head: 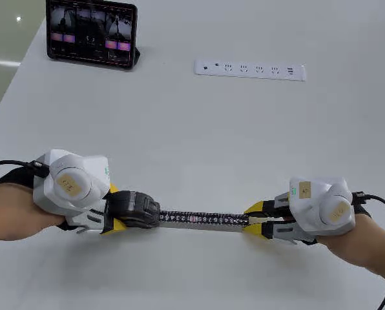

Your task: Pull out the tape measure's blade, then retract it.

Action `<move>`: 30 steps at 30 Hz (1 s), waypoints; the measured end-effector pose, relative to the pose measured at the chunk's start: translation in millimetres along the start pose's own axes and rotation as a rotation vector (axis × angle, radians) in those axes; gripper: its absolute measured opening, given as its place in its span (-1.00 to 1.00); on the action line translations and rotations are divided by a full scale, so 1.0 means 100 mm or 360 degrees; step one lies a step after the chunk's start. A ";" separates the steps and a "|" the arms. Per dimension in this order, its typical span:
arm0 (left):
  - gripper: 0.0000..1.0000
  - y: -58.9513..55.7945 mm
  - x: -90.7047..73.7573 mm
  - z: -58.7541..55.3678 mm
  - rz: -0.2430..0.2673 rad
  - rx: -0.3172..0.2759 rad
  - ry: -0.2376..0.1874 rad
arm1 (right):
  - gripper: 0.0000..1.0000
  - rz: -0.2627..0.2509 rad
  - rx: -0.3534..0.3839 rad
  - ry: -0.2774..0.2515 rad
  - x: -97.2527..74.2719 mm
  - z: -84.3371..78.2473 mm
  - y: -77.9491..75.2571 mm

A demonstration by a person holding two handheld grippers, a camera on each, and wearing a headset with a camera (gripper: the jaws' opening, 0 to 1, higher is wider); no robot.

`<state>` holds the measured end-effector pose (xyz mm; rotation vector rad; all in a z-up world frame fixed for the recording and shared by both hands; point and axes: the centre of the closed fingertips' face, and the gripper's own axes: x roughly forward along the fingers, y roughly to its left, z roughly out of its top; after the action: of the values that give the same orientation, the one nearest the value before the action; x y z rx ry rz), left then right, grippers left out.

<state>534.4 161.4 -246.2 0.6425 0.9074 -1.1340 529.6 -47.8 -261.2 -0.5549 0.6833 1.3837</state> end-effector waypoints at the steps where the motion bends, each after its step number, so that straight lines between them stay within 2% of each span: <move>1: -0.44 0.00 0.00 0.00 0.0000 -0.0001 -0.0001 | -0.82 0.0000 0.0000 0.0003 -0.01 -0.01 0.00; 30: -0.43 0.01 0.01 0.00 0.0003 -0.0010 -0.0002 | -0.82 -0.0032 0.0011 0.0101 -0.28 -0.27 -0.07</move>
<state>535.1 161.0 -246.9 0.6373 0.9090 -1.1290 531.7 -87.2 -260.0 -0.6011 0.7313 1.3490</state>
